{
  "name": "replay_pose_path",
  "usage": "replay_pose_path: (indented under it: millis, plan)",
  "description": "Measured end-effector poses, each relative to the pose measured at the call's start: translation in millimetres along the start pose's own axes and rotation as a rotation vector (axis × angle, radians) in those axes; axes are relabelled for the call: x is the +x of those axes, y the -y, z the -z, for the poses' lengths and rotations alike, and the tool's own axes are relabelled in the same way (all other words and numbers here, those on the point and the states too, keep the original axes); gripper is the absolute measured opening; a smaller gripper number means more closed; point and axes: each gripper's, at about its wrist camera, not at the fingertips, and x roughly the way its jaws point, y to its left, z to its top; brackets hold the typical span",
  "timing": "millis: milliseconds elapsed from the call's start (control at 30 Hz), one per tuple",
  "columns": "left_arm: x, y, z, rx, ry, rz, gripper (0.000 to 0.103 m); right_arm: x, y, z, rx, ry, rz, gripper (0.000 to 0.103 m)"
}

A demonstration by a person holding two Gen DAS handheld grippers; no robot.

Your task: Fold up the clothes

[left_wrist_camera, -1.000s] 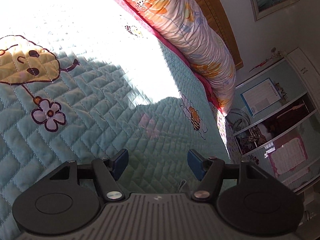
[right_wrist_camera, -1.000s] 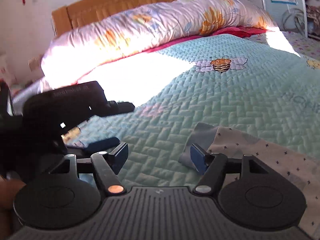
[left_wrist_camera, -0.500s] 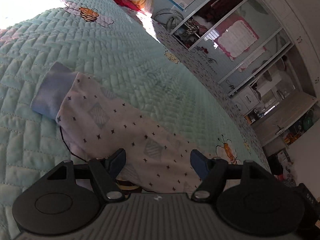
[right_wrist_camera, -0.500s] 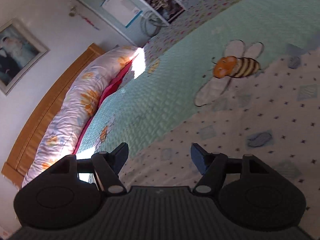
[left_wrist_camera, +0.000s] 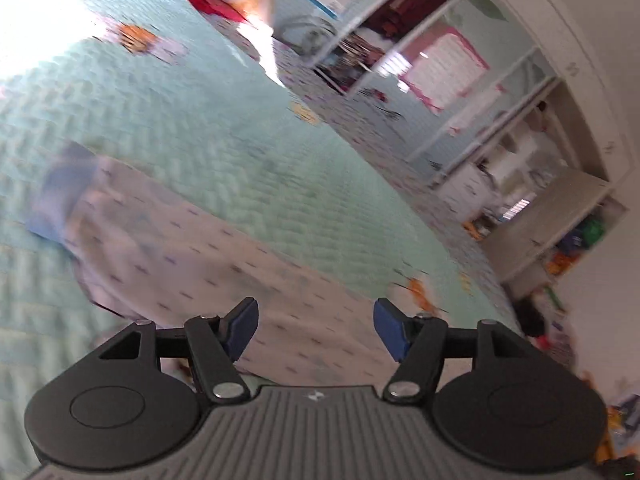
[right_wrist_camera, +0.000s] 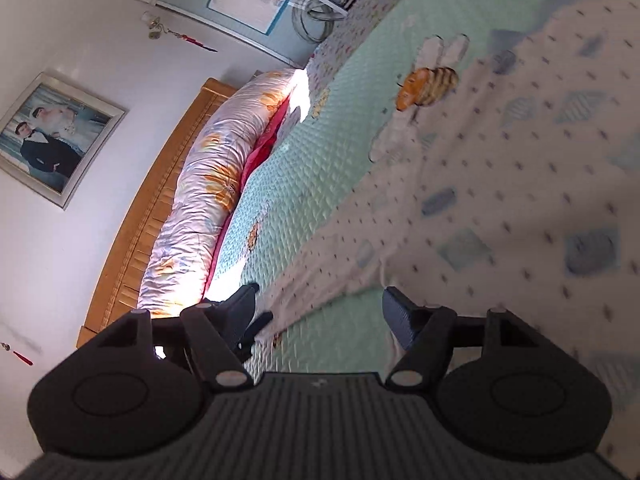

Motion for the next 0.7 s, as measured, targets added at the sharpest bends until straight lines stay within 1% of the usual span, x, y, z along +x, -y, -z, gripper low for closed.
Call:
replay_pose_path:
  millis: [67,100,200,233,300,333,367,400,433,467,500,533,567,600,633,700]
  plan:
    - [12.9,10.3,15.0,-0.02,-0.084,0.1,0.067,-16.8,9.5,18.4,0.024,-0.014,0.012,0.071]
    - [19.4,15.4,22.5,-0.03,-0.126,0.149,0.067,-19.8,4.1,26.4,-0.027,-0.029,0.04,0.071]
    - [40.2,22.5,40.4,-0.077,-0.251,0.216,0.067,-26.0,-17.1,47.0,-0.212,-0.069,0.129,0.071]
    - [45.4,24.5,44.9,-0.09,-0.271,0.236,0.067,-26.4,-23.7,49.7,-0.263,-0.069,0.15,0.071]
    - [54.9,28.2,53.1,-0.107,-0.296,0.267,0.067,-27.0,-30.7,49.0,-0.319,-0.041,0.197,0.071]
    - [59.4,29.6,56.8,-0.11,-0.303,0.275,0.068,-28.9,-31.1,49.1,-0.327,-0.012,0.203,0.071]
    - [64.0,31.0,60.4,-0.113,-0.309,0.282,0.068,-29.6,-27.6,50.1,-0.322,-0.006,0.198,0.071]
    - [68.2,31.5,62.6,-0.106,-0.311,0.272,0.068,-25.9,-21.4,53.5,-0.304,-0.042,0.19,0.071]
    - [69.8,31.4,63.9,-0.095,-0.305,0.253,0.067,-20.9,-12.0,58.9,-0.273,-0.097,0.18,0.071]
    - [70.8,31.4,65.1,-0.082,-0.296,0.234,0.063,-20.5,-12.1,65.5,-0.271,-0.095,0.155,0.072]
    - [70.5,31.5,66.3,-0.073,-0.288,0.23,0.062,-20.6,-13.6,72.3,-0.273,-0.086,0.128,0.075]
    - [70.1,31.5,66.5,-0.068,-0.283,0.232,0.062,-18.4,-16.6,76.5,-0.277,-0.106,0.101,0.077]
    - [69.4,32.6,66.9,-0.058,-0.279,0.231,0.062,-15.8,-19.9,80.3,-0.282,-0.129,0.075,0.077]
    - [68.5,34.1,67.4,-0.046,-0.274,0.228,0.062,-16.5,-23.0,82.4,-0.304,-0.137,0.075,0.077]
    - [66.1,38.3,68.3,-0.016,-0.264,0.209,0.062,-17.7,-26.0,84.2,-0.328,-0.142,0.079,0.076]
    - [58.4,50.8,69.9,0.064,-0.23,0.158,0.062,-30.5,-23.2,81.2,-0.306,-0.126,0.076,0.076]
